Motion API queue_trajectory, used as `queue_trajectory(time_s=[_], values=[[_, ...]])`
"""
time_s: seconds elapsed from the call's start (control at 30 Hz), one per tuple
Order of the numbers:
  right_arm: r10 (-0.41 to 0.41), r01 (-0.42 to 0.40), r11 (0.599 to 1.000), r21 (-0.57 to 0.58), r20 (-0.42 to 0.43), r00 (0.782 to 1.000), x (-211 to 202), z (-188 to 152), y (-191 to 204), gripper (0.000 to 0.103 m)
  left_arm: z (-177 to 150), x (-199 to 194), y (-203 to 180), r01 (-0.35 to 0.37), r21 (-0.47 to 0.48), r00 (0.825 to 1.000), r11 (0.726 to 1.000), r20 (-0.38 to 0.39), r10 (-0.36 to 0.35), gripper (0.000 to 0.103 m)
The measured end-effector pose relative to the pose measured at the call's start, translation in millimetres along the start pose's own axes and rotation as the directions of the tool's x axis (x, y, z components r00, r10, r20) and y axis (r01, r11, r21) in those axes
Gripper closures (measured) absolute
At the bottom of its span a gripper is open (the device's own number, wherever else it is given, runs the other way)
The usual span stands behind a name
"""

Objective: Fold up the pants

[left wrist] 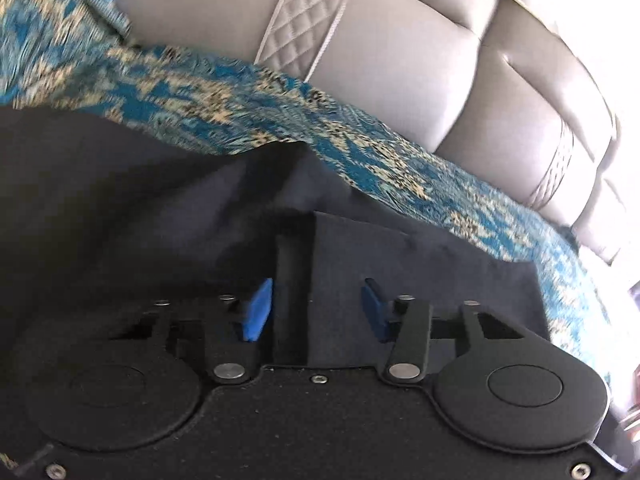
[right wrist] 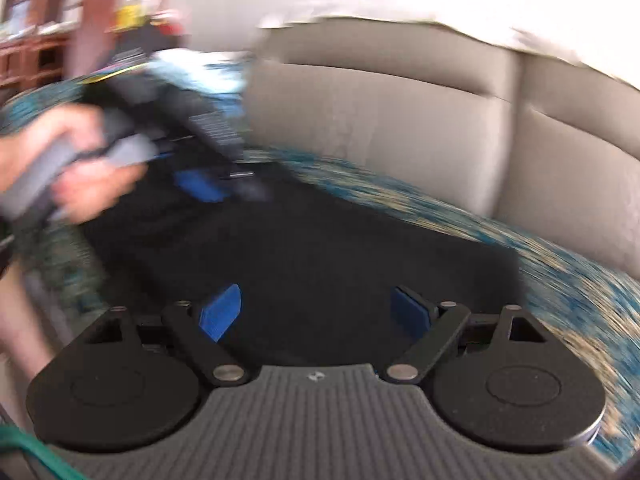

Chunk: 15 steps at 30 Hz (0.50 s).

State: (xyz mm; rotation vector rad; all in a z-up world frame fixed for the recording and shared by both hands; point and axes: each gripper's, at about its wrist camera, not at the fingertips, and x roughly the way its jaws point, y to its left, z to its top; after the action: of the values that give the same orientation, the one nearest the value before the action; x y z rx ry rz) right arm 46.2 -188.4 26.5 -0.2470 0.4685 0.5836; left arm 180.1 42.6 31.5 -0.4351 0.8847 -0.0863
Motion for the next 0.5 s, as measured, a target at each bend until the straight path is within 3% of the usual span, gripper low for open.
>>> queue_trajectory(time_s=[0.17,0.23,0.3,0.37,0.4,0.43,0.47,0.5], values=[[0.140,-0.143,0.983,-0.116,-0.037,0.990,22.0,6.3,44.1,0.028,5.4,-8.3,29.2,0.048,-0.153,0.998,0.987,-0.036,-0.054,0.072],[0.168,-0.173,0.977,-0.124,-0.055,0.984,30.2,9.6,56.8,0.033,4.4,-10.4,37.7,0.045,-0.176,0.998,0.983,-0.039,-0.052,0.080],[0.191,-0.198,0.974,-0.113,-0.067,0.979,38.8,12.1,60.8,0.033,2.7,-10.2,43.2,0.043,-0.187,0.998,0.982,-0.040,-0.051,0.082],[0.197,-0.204,0.974,-0.103,-0.072,0.978,48.0,15.9,62.0,0.041,2.2,-9.3,45.3,0.050,-0.198,0.998,0.979,-0.035,-0.058,0.083],[0.200,-0.207,0.974,-0.094,-0.077,0.977,51.5,17.3,61.4,0.059,2.5,-8.0,44.7,0.050,-0.202,0.998,0.978,-0.033,-0.058,0.084],[0.211,-0.218,0.973,-0.074,-0.091,0.973,57.0,19.3,60.7,0.086,3.0,-7.0,45.0,0.051,-0.206,0.998,0.977,-0.032,-0.058,0.085],[0.216,-0.222,0.974,-0.055,-0.100,0.971,59.3,22.4,62.8,0.095,3.3,-5.8,44.8,0.049,-0.207,0.998,0.977,-0.031,-0.056,0.086],[0.225,-0.229,0.973,-0.035,-0.103,0.969,60.8,23.2,60.6,0.095,3.7,-4.3,44.0,0.043,-0.205,0.998,0.978,-0.031,-0.050,0.089]])
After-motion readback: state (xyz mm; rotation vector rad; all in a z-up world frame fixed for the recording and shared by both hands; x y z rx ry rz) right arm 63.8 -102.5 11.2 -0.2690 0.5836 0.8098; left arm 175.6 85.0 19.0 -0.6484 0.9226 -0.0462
